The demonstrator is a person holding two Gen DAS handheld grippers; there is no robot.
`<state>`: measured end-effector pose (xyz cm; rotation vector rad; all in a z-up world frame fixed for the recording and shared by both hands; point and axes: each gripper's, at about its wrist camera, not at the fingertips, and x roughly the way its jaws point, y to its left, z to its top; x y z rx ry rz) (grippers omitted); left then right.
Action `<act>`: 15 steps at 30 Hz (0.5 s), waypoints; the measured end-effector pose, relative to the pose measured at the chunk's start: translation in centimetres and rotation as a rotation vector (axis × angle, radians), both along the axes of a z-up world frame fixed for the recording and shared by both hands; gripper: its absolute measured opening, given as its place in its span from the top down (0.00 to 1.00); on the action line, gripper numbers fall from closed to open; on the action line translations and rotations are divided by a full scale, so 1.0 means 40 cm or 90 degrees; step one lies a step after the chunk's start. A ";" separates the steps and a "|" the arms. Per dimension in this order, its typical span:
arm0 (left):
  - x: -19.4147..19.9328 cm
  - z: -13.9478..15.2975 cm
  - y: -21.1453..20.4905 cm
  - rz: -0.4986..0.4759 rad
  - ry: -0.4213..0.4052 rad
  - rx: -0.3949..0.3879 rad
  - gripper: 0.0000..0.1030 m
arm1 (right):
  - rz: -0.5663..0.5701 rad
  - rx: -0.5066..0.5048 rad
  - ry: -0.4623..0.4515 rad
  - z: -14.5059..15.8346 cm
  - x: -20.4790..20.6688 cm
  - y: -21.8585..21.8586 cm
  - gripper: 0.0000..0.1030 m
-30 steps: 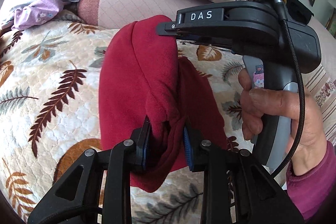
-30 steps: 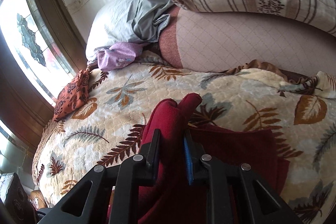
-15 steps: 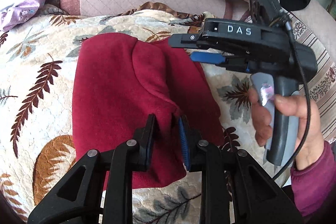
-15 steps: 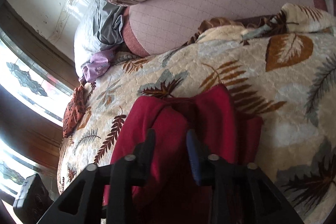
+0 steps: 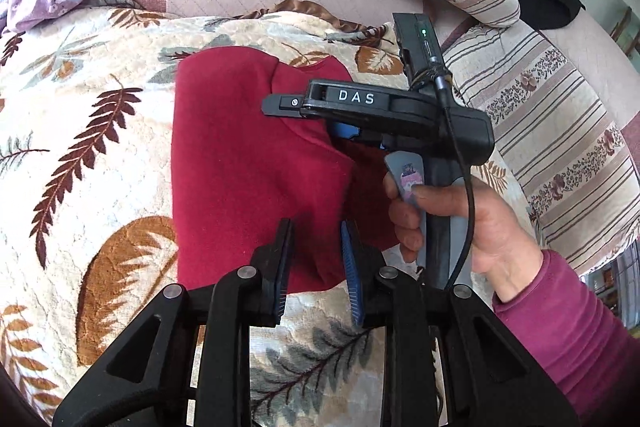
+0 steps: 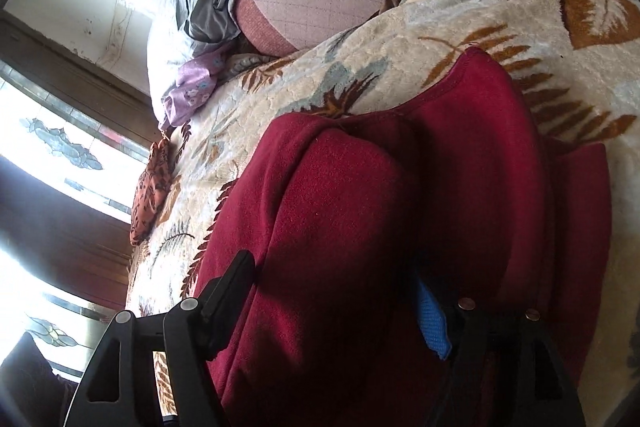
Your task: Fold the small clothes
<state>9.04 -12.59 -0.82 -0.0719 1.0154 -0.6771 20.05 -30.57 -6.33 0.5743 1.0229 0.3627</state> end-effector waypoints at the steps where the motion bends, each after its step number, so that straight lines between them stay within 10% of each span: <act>1: 0.002 0.003 0.009 0.008 -0.002 -0.003 0.78 | 0.003 -0.012 -0.011 -0.002 0.001 0.010 0.29; 6: 0.005 0.021 0.047 0.039 -0.008 -0.010 0.78 | 0.007 -0.033 -0.048 0.005 -0.010 0.056 0.77; 15: 0.029 0.050 0.081 0.087 -0.024 -0.026 0.73 | 0.005 -0.177 -0.187 0.193 -0.091 0.035 0.83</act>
